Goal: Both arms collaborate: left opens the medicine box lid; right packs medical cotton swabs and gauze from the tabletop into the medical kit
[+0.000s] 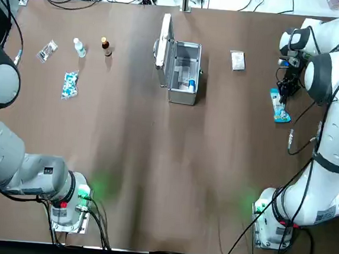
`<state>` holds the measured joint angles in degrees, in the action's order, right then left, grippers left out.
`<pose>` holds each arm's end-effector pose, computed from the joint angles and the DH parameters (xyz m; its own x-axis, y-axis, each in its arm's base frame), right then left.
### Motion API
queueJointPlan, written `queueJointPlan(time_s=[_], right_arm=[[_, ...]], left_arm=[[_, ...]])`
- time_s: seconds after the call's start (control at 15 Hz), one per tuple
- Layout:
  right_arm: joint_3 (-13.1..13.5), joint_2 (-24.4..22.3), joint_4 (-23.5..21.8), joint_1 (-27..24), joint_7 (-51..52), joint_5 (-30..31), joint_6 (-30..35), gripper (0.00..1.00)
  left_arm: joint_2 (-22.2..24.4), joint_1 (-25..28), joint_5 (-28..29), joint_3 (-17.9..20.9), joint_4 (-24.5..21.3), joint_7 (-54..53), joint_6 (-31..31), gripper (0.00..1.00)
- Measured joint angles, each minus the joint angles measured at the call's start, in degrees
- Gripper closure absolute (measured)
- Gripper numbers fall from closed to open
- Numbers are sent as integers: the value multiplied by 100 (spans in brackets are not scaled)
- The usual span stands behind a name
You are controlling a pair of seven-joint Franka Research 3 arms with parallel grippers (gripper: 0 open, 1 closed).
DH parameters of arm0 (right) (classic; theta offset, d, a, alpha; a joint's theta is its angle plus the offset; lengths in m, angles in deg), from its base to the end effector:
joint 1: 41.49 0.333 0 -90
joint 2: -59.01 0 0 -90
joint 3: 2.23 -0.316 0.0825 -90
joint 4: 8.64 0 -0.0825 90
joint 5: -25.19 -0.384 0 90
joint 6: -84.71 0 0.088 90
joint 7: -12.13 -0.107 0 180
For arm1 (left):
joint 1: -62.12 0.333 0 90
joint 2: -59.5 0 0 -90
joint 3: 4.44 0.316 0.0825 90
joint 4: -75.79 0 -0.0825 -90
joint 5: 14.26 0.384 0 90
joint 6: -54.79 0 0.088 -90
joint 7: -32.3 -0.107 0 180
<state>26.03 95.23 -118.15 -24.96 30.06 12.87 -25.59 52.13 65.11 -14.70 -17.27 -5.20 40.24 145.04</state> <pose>0.5516 -0.1002 0.1664 0.8571 -0.0134 -0.5149 -0.0222 -0.9997 -0.0109 0.5871 -0.0931 0.6270 0.9991 -0.0303 0.0308 -0.0316 -0.9987 0.0408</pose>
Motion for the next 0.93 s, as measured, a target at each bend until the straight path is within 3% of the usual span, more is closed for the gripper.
queueJointPlan(time_s=[0.4,0.8,0.93], right_arm=[[-6,4,2,2,1,0,0,99],[-29,4,68,22,2,0,60,99],[-62,4,317,93,2,-2,354,99]], left_arm=[[6,6,0,2,2,0,0,0],[7,4,0,2,-1,0,178,0],[6,1,0,2,-5,0,289,0]])
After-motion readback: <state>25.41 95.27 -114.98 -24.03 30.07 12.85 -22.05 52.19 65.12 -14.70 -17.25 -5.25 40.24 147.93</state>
